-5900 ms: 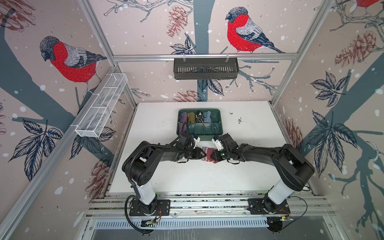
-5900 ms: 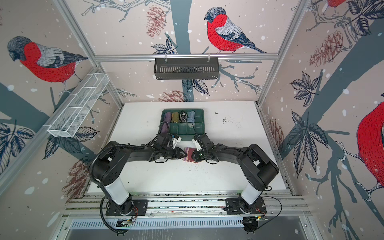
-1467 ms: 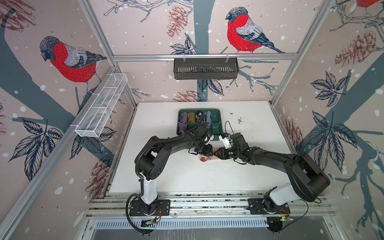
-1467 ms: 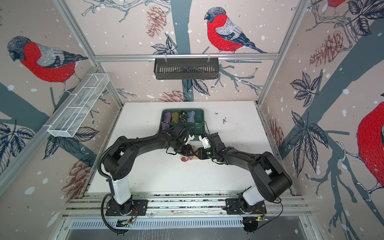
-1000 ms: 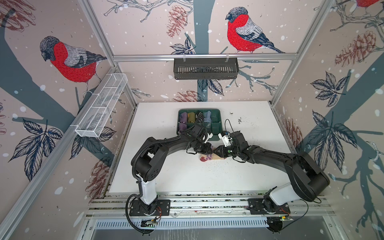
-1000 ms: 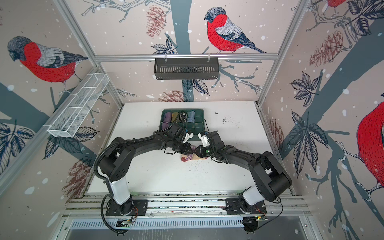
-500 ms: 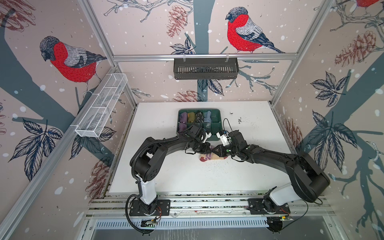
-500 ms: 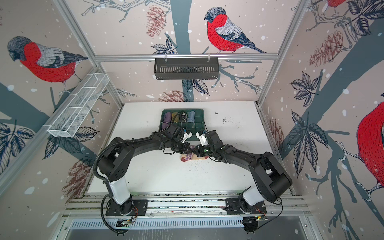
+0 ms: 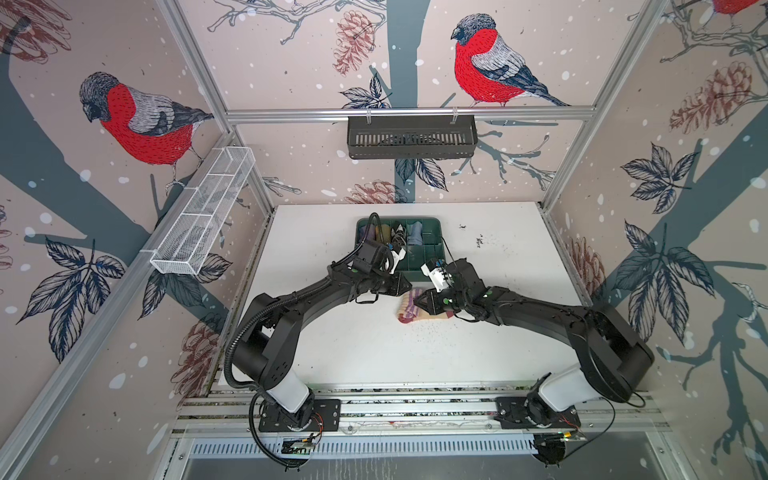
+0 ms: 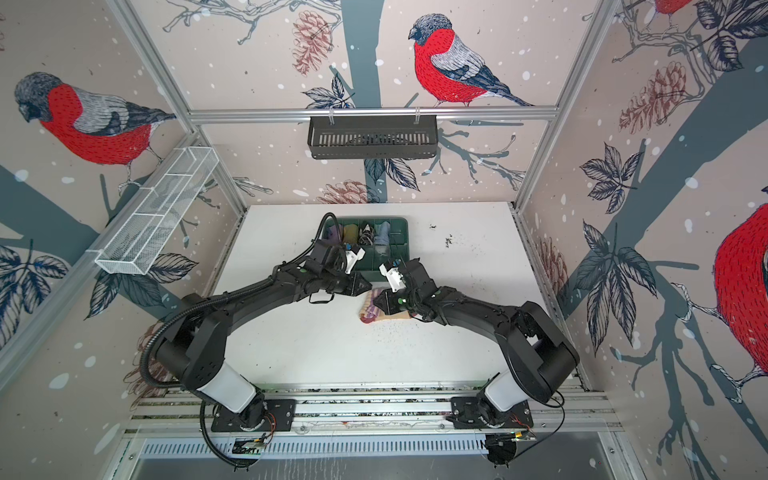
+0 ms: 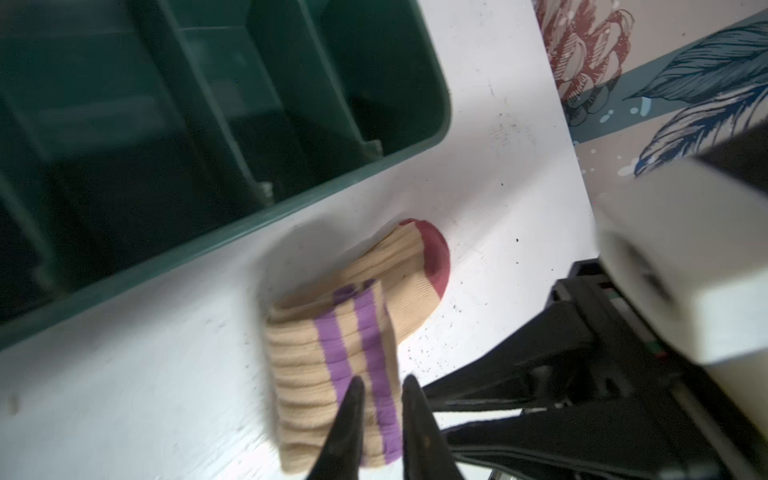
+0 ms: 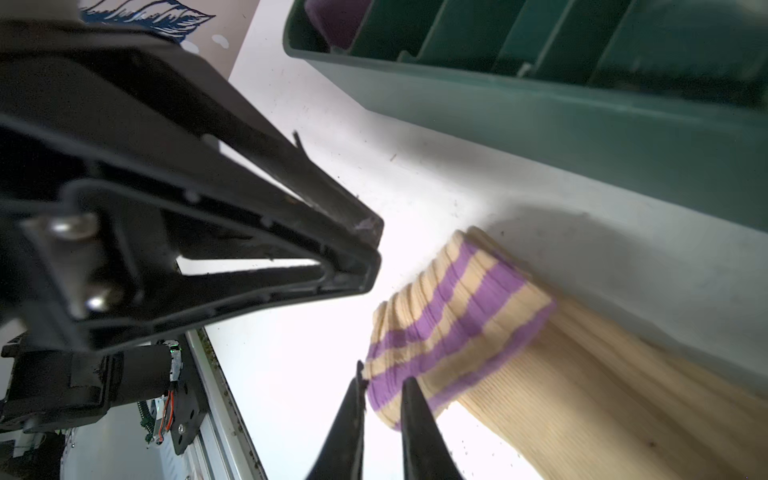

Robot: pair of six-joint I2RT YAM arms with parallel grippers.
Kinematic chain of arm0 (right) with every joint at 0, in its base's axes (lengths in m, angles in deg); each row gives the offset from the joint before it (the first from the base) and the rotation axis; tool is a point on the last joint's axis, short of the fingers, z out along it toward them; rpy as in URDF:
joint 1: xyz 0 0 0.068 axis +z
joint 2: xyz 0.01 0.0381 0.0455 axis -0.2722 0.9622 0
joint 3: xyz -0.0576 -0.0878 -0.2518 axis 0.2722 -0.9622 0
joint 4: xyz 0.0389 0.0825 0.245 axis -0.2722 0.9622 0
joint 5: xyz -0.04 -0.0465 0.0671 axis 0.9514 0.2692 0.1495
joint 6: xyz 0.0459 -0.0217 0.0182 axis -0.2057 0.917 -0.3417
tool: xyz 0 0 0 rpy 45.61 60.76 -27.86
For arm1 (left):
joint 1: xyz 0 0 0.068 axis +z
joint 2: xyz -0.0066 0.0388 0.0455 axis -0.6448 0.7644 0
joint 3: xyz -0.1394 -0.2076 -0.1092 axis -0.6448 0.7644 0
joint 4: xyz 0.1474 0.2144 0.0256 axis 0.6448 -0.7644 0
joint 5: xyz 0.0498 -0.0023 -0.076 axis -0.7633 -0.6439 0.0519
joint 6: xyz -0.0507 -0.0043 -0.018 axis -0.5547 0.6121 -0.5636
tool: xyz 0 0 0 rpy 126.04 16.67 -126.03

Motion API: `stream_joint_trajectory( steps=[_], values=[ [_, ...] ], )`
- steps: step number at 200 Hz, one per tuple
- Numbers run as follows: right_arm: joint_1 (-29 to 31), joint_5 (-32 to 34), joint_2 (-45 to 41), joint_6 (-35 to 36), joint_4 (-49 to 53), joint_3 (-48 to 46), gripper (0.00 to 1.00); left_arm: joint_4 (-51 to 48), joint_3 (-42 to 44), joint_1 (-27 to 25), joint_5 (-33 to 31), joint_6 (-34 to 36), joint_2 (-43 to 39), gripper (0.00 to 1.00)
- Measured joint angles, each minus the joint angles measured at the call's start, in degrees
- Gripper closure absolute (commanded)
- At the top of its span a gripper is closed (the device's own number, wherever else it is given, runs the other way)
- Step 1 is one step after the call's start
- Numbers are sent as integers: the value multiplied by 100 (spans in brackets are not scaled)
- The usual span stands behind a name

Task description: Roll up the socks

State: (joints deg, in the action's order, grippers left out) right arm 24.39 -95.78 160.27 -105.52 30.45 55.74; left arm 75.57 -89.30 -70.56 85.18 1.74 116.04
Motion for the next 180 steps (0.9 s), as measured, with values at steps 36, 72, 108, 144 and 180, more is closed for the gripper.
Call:
stream_joint_trajectory(
  steps=[36,72,108,144,180],
  values=[
    [186,219,472,140,221,527,81,-4,365,210,-107,-28,-236,71],
    [409,511,874,278,645,951,81,103,785,254,-116,-127,-299,62],
    [439,929,905,317,1040,879,81,474,1097,367,57,-225,-273,61],
    [431,1121,929,411,1283,761,81,879,1222,431,352,-337,-15,59],
    [363,1263,1008,433,1325,741,81,1266,1333,437,616,-461,188,58]
  ],
)
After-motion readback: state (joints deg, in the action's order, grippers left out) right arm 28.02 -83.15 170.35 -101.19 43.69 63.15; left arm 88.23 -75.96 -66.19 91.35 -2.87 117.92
